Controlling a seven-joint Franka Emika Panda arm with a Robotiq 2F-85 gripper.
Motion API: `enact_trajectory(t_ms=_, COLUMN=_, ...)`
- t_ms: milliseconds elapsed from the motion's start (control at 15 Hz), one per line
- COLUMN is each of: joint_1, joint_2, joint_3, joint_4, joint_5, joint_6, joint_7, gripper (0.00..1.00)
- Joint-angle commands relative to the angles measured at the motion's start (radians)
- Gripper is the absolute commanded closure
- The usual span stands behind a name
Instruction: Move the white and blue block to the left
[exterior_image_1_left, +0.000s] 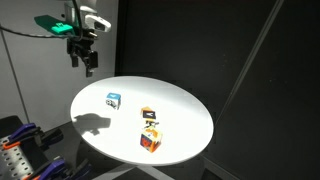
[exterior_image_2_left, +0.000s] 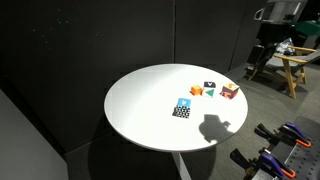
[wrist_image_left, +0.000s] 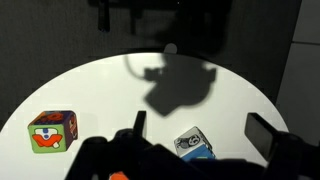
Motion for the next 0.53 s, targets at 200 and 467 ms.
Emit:
enact_trajectory(t_ms=200, joint_1=-0.003, joint_2=-0.096, joint_3=-0.009, joint_4=0.003, joint_5=-0.008, joint_6=-0.072, joint_7=0.021, gripper=0.0)
enact_trajectory(t_ms=467, joint_1=0.003, joint_2=-0.108, joint_3=-0.012, joint_4=0.007, joint_5=-0.009, joint_6=-0.083, joint_7=0.004, gripper=0.0)
